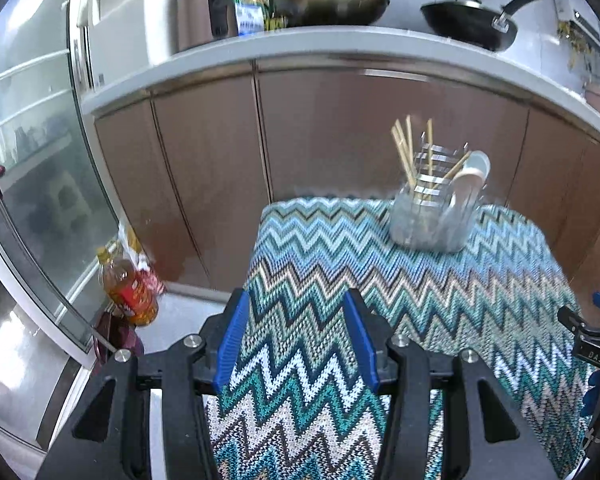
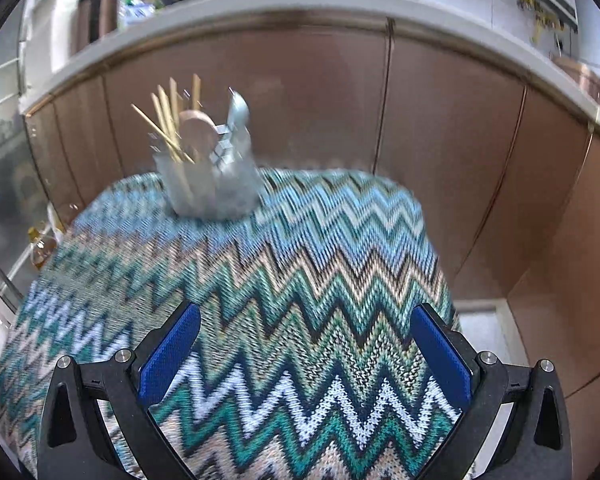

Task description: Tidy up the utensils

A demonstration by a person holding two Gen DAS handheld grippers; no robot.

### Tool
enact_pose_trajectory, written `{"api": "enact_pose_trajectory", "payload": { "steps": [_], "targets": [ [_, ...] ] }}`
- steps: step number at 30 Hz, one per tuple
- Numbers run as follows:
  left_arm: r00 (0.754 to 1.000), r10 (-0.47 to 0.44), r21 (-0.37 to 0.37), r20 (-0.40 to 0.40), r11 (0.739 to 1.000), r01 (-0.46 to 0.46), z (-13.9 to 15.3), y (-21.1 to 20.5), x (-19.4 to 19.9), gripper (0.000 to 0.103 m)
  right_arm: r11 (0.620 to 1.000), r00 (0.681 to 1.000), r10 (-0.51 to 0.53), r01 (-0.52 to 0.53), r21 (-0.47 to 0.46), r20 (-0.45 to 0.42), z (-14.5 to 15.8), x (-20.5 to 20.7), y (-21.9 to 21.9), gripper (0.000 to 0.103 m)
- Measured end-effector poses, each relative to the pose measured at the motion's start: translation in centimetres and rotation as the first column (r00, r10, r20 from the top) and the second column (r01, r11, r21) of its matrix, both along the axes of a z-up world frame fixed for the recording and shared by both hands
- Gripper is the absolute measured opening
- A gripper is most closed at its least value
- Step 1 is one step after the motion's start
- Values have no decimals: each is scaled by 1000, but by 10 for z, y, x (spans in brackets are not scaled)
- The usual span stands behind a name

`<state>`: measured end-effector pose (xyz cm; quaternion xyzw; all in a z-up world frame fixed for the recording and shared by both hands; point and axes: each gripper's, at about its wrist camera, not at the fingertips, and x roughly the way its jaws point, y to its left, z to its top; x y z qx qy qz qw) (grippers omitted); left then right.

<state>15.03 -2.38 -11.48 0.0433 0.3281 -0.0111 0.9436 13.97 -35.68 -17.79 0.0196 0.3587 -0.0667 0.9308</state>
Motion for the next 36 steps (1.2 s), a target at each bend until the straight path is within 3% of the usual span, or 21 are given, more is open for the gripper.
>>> {"api": "enact_pose_trajectory", "payload": {
  "steps": [5, 9, 13, 15, 16, 25, 36],
  "targets": [
    [994, 4, -14, -111, 1000, -6, -41, 5, 25, 47, 1000, 998, -11, 11, -3, -62, -29, 24, -4, 103],
    [972, 12, -57, -236, 998, -26, -86, 19, 45, 47, 1000, 995, -13, 11, -15, -98, -45, 40, -4, 103],
    [955, 16, -93, -296, 995, -46, -118, 32, 53, 47, 999, 990, -25, 21, -25, -137, -66, 54, -6, 103],
    [952, 19, -109, -304, 993, -55, -128, 38, 53, 47, 999, 982, -23, 19, -26, -185, -80, 59, -7, 102],
    [952, 19, -116, -306, 992, -57, -131, 40, 53, 47, 1000, 977, -4, 8, 20, -215, -86, 63, -11, 103],
    [970, 6, -102, -244, 994, -32, -143, 40, 47, 49, 999, 976, -11, 19, 36, -219, -88, 63, -16, 103],
    [972, -46, -137, -229, 990, 14, -144, 38, 47, 67, 999, 976, -11, 19, 37, -218, -88, 63, -16, 103]
  ]
}}
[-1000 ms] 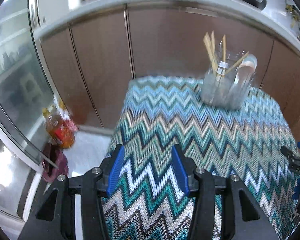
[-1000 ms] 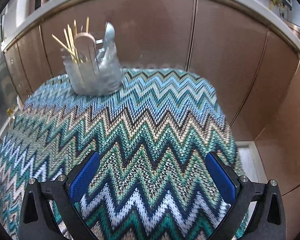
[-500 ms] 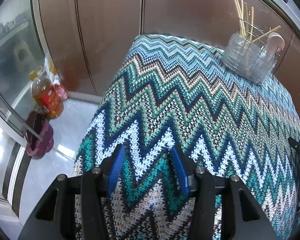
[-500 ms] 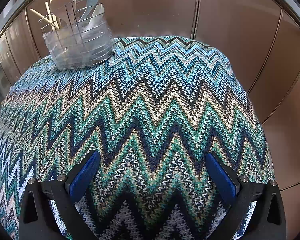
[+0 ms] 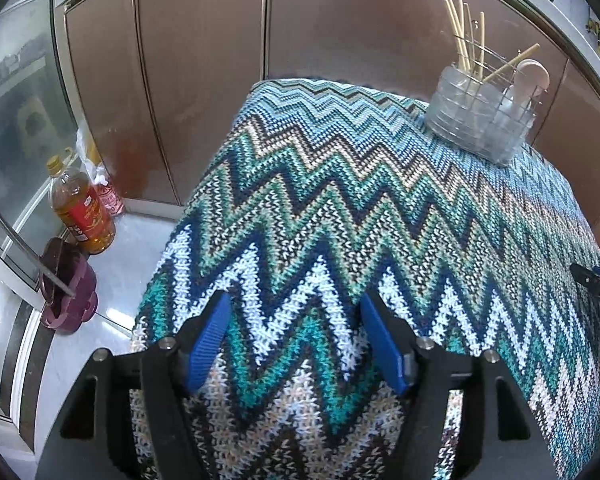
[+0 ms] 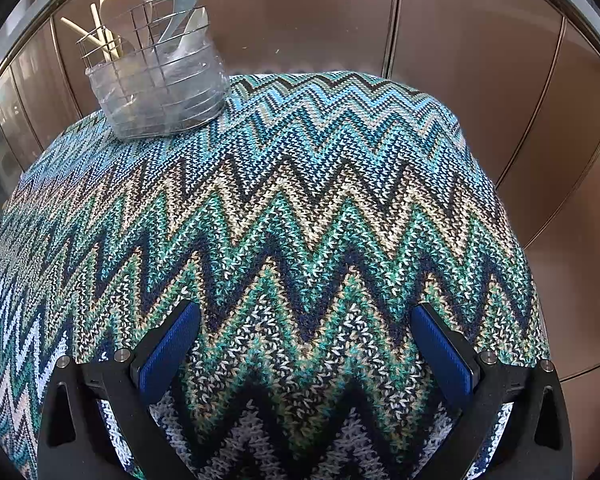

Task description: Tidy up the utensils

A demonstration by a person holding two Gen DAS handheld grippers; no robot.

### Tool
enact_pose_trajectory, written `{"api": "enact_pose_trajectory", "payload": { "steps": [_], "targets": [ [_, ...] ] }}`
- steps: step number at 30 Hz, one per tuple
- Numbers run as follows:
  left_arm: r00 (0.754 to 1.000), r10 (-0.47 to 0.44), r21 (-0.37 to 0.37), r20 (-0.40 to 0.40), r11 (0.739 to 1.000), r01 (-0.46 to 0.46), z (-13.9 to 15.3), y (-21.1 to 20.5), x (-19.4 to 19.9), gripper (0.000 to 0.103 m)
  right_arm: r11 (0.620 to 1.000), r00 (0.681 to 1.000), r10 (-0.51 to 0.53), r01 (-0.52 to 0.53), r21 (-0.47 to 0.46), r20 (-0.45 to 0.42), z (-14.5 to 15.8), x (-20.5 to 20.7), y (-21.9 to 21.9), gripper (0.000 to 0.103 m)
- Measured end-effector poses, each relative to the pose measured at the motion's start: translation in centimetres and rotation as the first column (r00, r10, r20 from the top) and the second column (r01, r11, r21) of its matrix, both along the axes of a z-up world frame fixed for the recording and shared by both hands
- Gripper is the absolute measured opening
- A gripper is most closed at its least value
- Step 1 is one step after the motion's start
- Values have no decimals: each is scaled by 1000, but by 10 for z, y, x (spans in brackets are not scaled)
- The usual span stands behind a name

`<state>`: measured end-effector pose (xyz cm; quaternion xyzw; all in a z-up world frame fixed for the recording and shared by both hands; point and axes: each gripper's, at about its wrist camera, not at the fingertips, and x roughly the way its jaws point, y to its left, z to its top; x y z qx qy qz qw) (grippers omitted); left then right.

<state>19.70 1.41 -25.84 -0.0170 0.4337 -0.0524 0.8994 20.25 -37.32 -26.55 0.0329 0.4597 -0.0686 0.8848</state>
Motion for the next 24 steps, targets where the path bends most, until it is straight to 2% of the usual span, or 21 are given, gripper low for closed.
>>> {"api": "enact_pose_trajectory", "payload": {
  "steps": [10, 17, 24],
  "targets": [
    [1000, 1, -65, 8, 998, 0, 0, 7, -1, 69, 1000, 1000, 0, 0, 0, 0, 0, -1, 0, 103],
    [1000, 6, -140, 17, 990, -4, 0, 17, -2, 69, 1000, 1000, 0, 0, 0, 0, 0, 0, 0, 103],
    [1000, 11, -161, 20, 987, -8, 0, 18, -3, 69, 1000, 1000, -1, 1, -1, 0, 0, -1, 0, 103]
  ]
}}
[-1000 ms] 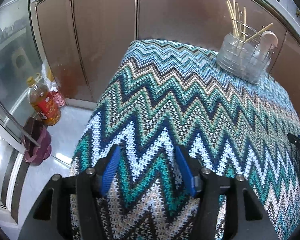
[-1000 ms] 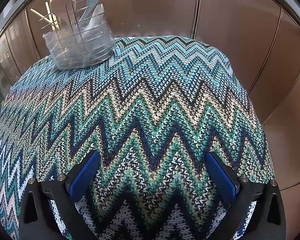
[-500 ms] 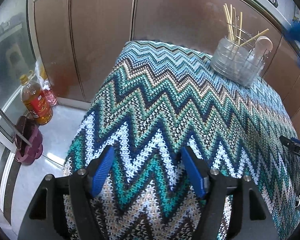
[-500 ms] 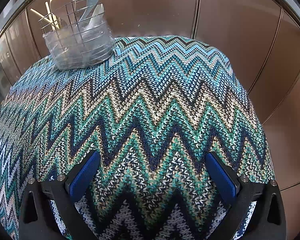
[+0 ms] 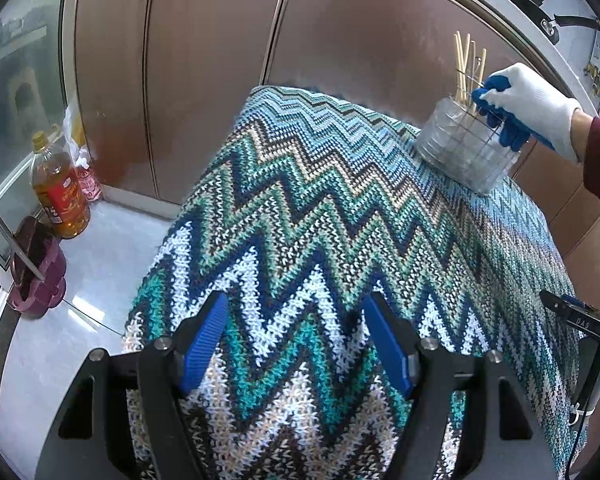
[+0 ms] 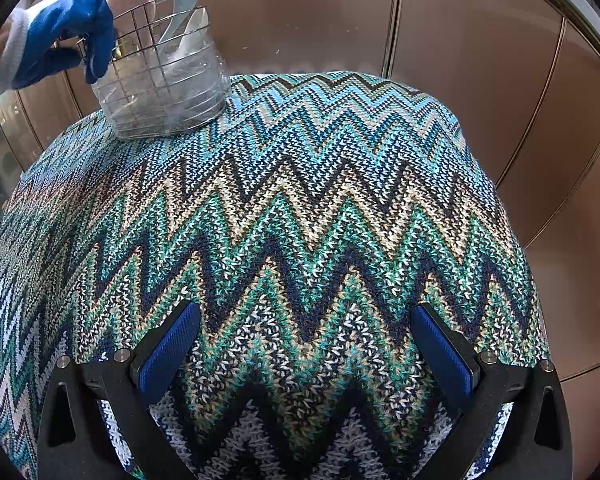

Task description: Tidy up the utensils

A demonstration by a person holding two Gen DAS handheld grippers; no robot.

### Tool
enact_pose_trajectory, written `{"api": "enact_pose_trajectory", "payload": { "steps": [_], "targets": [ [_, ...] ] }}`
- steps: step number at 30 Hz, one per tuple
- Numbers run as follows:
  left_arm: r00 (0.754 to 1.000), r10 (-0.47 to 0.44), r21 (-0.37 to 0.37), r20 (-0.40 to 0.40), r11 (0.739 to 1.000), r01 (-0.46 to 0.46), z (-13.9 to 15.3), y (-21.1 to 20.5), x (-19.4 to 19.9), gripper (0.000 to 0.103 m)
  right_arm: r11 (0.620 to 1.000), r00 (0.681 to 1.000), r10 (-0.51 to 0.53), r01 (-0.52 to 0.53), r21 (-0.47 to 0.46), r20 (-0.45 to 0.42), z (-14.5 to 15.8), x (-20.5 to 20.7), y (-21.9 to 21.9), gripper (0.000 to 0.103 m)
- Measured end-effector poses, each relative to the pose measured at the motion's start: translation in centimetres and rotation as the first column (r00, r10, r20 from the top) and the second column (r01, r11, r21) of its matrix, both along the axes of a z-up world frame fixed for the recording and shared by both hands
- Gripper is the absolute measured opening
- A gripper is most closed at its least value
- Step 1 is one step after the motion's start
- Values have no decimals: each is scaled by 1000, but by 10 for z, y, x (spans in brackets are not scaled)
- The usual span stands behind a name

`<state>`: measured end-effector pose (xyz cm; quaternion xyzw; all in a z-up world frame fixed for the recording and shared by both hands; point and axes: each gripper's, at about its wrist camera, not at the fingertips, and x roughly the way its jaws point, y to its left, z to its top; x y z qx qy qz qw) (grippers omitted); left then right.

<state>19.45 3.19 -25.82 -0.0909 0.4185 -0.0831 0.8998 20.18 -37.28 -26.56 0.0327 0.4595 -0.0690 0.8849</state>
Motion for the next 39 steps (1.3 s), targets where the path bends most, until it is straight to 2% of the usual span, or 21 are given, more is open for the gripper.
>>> {"api": "enact_pose_trajectory", "payload": {
  "steps": [7, 17, 39],
  "targets": [
    [1000, 27, -23, 4, 999, -27, 0, 7, -1, 69, 1000, 1000, 0, 0, 0, 0, 0, 0, 0, 103],
    [992, 125, -91, 17, 988, -123, 2, 28, -6, 69, 1000, 1000, 0, 0, 0, 0, 0, 0, -1, 103],
    [991, 130, -81, 14, 988, -128, 3, 24, -8, 69, 1000, 1000, 0, 0, 0, 0, -1, 0, -1, 103]
  ]
}}
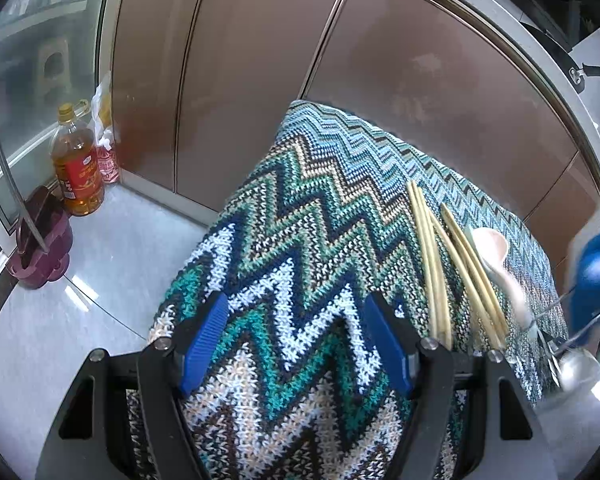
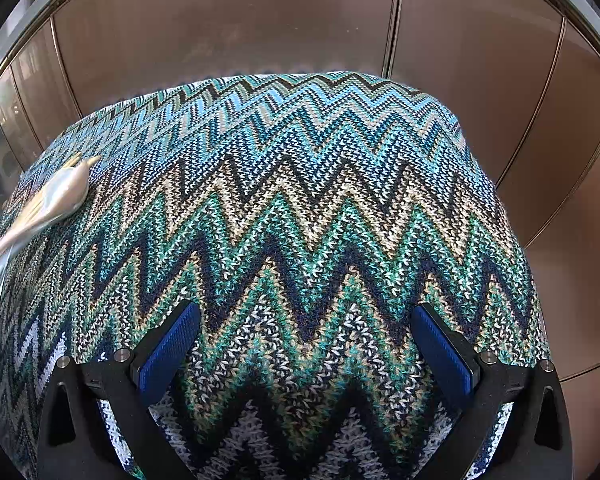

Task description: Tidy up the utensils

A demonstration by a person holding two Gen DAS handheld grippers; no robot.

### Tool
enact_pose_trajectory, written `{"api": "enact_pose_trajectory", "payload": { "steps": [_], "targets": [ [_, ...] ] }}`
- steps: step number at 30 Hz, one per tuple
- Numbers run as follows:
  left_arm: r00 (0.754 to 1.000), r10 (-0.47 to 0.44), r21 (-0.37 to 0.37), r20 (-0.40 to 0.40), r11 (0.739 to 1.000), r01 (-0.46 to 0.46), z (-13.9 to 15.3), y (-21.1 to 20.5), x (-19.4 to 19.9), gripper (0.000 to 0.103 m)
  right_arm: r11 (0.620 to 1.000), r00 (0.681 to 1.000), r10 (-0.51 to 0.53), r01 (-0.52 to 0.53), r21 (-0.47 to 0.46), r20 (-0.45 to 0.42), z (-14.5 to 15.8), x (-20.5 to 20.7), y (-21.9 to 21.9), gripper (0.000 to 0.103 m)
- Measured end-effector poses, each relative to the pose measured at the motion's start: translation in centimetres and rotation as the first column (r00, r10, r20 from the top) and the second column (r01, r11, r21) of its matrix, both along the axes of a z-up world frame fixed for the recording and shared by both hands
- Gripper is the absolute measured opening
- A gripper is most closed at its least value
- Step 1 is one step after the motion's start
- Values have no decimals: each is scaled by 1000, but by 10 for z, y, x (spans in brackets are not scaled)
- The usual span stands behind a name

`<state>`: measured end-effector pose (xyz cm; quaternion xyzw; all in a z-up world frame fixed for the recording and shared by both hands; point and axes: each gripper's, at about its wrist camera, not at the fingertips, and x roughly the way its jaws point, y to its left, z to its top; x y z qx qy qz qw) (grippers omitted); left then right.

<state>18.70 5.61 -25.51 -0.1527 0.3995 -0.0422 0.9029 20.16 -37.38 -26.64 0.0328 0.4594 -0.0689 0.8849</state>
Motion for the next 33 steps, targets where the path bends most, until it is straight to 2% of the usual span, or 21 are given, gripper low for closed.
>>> {"api": "enact_pose_trajectory", "payload": {
  "steps": [33],
  "targets": [
    [1000, -3, -3, -4, 1000, 3, -1, 1, 2, 69, 1000, 1000, 0, 0, -1, -4, 1, 1, 0, 103]
  ]
}}
